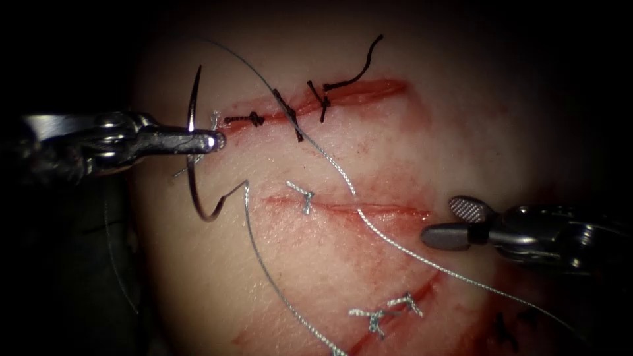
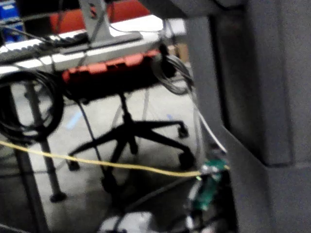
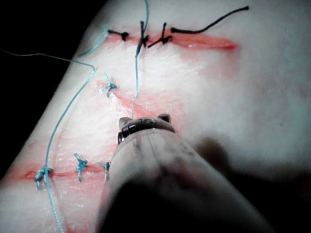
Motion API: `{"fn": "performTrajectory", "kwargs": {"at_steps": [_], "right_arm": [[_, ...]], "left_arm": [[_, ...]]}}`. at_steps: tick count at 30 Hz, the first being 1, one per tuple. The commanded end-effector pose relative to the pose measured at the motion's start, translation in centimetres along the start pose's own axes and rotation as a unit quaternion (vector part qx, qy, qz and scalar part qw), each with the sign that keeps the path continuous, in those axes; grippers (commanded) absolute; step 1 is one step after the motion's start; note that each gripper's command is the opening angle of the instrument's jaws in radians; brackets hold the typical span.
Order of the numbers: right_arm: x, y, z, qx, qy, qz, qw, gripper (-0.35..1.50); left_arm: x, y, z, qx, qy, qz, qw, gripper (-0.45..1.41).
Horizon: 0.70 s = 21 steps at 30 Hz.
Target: Wound Closure
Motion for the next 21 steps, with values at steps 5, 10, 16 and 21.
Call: {"fn": "performTrajectory", "kwargs": {"at_steps": [5,10,16,21], "right_arm": [[-0.06,-0.14,0.45,0.015,-0.011,-0.013,1.000,0.88],[-0.13,-0.20,0.71,0.028,-0.023,-0.032,0.999,0.86],[-0.19,-0.18,0.86,0.031,-0.028,-0.027,0.999,-0.35],[-0.19,-0.17,0.75,0.036,-0.032,-0.020,0.999,-0.35]], "left_arm": [[-0.02,-0.07,0.04,0.000,0.000,0.001,1.000,-0.45],[-0.02,-0.07,0.05,0.000,0.000,0.001,1.000,-0.45],[-0.03,-0.07,0.05,0.000,-0.001,0.001,1.000,-0.45],[-0.05,-0.05,0.05,-0.002,-0.004,0.001,1.000,-0.45]]}}
